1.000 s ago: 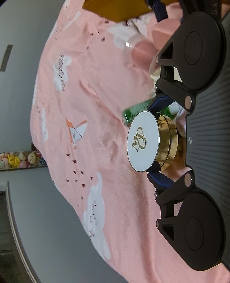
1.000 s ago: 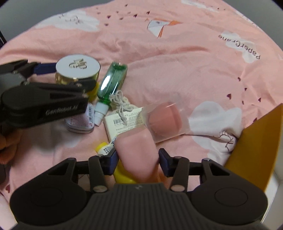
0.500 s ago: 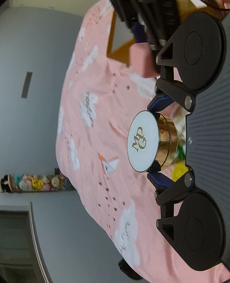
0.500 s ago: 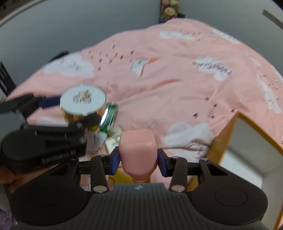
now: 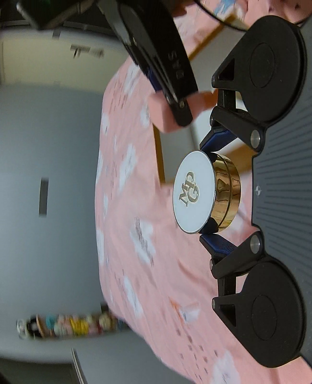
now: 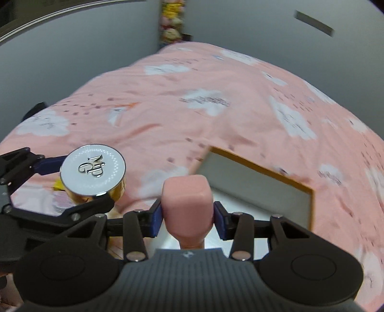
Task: Organize rigid objects
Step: 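Carry the compact and pink case into the orange box and release the compact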
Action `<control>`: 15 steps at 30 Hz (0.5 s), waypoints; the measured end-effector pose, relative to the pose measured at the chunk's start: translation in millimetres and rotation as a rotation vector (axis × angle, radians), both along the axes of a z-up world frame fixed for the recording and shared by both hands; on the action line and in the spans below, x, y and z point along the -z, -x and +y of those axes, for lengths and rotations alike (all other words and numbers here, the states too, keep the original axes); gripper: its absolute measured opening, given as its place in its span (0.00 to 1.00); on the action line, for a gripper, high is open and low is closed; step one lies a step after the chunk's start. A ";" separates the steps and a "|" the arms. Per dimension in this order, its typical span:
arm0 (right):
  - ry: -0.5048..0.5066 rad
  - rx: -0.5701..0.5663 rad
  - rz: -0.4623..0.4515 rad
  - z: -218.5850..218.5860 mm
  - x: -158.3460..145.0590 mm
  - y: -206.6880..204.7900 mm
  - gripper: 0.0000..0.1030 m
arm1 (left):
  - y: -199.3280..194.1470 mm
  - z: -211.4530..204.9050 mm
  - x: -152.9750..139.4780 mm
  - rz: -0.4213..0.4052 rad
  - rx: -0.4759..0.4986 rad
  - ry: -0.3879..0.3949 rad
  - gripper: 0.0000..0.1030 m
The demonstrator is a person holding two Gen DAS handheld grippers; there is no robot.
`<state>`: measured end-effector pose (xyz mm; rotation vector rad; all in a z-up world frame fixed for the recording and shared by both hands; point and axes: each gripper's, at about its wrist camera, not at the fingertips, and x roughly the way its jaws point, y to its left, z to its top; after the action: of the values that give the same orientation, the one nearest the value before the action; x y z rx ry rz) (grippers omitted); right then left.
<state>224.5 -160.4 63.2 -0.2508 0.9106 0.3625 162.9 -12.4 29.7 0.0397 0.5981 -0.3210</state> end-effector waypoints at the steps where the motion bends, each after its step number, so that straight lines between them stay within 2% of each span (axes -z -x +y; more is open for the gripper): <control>1: 0.002 0.019 0.008 -9.5 0.9 -1.2 0.42 | -3.3 -8.5 0.2 0.007 0.035 0.012 0.84; 3: 0.009 0.050 0.022 -25.9 4.6 -1.5 0.42 | -6.9 -23.4 4.4 0.028 0.098 0.023 0.84; 7: 0.026 0.104 0.064 -51.3 20.2 -2.6 0.42 | -15.2 -55.0 17.5 0.065 0.230 -0.017 0.84; 15: 0.023 0.180 0.167 -82.0 63.0 -9.1 0.42 | -34.8 -92.4 52.3 0.158 0.333 -0.157 0.84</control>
<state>233.6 -242.4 0.2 -0.1598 1.0936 0.2086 197.7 -104.9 -22.6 0.2687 0.7739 -0.6036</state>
